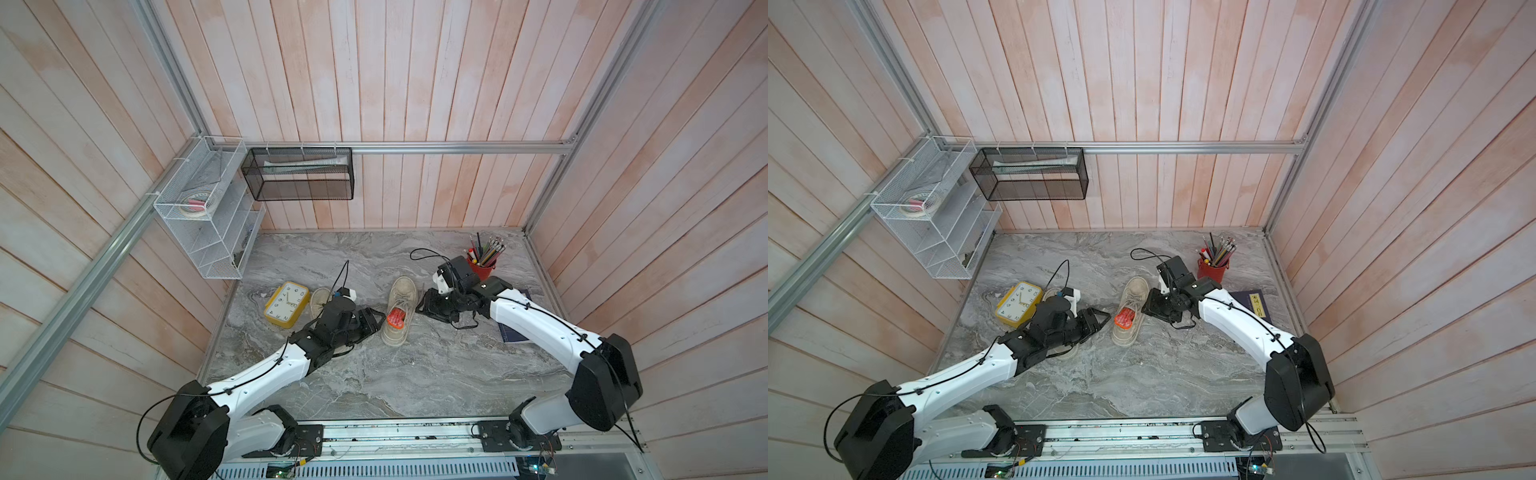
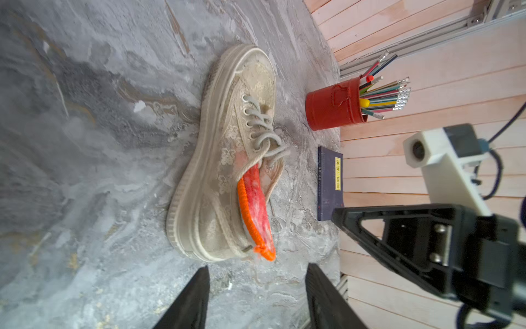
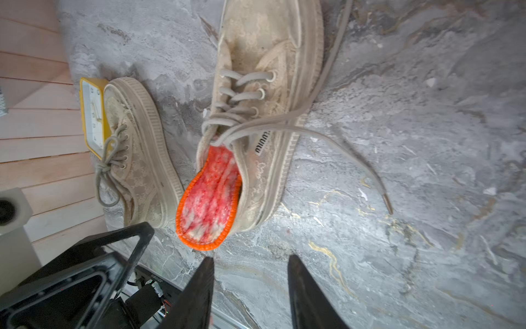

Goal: Remove the insole from the shoe

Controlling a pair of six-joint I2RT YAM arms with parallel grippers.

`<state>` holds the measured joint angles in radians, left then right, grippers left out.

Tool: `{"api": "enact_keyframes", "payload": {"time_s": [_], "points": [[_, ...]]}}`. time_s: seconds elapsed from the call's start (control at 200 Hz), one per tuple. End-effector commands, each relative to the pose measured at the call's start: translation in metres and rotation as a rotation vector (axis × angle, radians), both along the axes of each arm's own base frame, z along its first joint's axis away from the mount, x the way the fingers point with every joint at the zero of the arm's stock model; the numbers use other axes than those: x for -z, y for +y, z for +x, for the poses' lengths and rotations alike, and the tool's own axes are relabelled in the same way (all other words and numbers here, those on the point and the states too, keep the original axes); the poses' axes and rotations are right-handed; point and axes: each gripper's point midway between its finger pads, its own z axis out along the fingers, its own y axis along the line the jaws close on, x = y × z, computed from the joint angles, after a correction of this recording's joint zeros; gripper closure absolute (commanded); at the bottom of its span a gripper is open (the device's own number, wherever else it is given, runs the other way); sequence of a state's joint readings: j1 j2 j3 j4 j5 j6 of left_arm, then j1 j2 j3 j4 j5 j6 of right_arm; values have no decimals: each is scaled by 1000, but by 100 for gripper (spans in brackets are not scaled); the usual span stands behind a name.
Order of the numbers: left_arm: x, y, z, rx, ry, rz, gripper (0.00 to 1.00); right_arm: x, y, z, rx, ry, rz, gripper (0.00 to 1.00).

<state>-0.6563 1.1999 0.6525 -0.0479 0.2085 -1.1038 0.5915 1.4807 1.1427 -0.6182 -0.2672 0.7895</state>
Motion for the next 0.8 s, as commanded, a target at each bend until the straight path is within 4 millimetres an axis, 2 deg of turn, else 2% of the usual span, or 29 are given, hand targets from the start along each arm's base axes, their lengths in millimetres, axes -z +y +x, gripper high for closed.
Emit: {"api": "enact_keyframes", "payload": {"time_s": [0.0,0.17,0.31,0.605,0.795], "points": [[6,-4,-12,-39,199,-59,44,4,-10,7,37,-39,-36,56],[7,-4,-7,-79,266,-22,44,2,-12,5,56,-43,-27,56],[10,-14,2,-71,285,-13,47,4,-13,4,61,-35,-27,56],[19,-29,18,-41,293,2,57,3,-20,-4,80,-32,-32,56],[29,-36,19,-24,318,3,66,6,-24,-9,86,-24,-32,56]]}}
